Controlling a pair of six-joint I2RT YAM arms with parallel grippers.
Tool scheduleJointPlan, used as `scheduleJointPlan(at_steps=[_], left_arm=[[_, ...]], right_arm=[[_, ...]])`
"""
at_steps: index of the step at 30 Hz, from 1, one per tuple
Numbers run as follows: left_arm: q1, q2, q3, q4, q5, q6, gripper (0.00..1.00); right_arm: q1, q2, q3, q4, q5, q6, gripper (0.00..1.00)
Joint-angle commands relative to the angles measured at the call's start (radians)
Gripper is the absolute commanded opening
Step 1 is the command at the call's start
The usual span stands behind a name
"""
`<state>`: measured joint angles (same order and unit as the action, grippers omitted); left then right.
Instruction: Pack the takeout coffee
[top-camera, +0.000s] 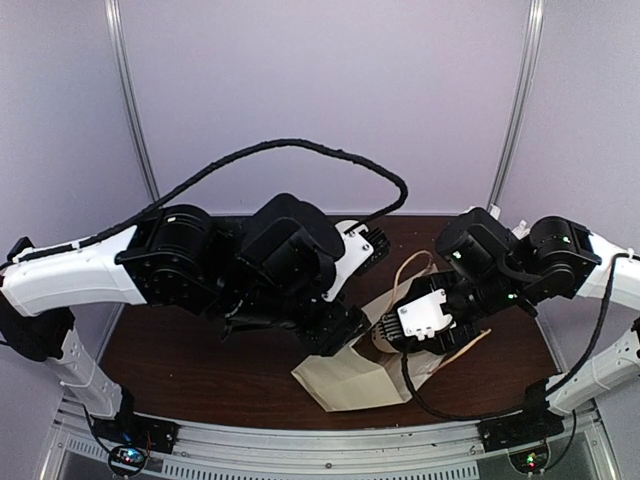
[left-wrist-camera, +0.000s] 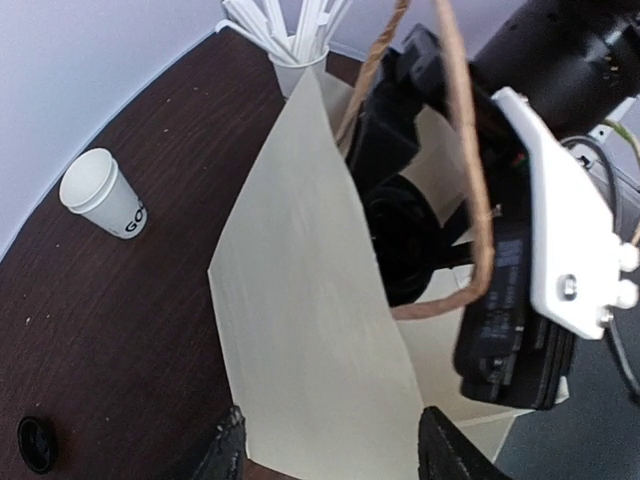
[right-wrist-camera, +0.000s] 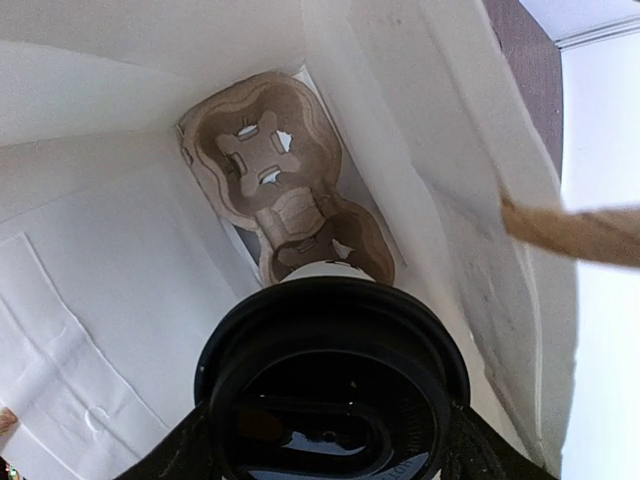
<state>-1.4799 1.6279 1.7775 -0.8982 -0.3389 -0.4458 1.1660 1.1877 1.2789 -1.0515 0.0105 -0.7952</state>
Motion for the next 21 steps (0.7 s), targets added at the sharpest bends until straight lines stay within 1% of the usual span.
scheduleJointPlan(at_steps=[1, 3, 8, 13, 15, 18, 21], left_arm=[[-0.002, 0.016, 0.033, -0.038, -0.11, -0.047, 0.58], [-0.001, 0.027, 0.054, -0.035, -0.115, -0.026, 0.58], [-0.002, 0.067, 0.119, -0.033, -0.065, 0.007, 0.58], [-0.001, 0.051, 0.113, -0.026, -0.048, -0.027, 0.59], [-0.001, 0.032, 0.084, -0.034, -0.074, -0.046, 0.59], [0.007, -0.023, 0.033, -0.036, -0.153, -0.047, 0.63], [0.073, -0.085, -0.023, -0.022, -0.198, -0.027, 0.65]], right_arm=[[-0.012, -0.034, 0.025, -0.013, -0.041, 0.033, 0.52], [-0.017, -0.032, 0.024, -0.014, -0.048, 0.034, 0.52], [-0.023, -0.021, 0.022, -0.004, -0.047, 0.033, 0.52], [-0.046, -0.013, 0.013, 0.025, -0.05, 0.023, 0.52], [-0.057, 0.002, 0.01, 0.046, -0.052, 0.019, 0.51], [-0.06, 0.031, 0.01, 0.064, -0.047, 0.013, 0.51], [-0.06, 0.05, 0.016, 0.064, -0.037, 0.018, 0.5]])
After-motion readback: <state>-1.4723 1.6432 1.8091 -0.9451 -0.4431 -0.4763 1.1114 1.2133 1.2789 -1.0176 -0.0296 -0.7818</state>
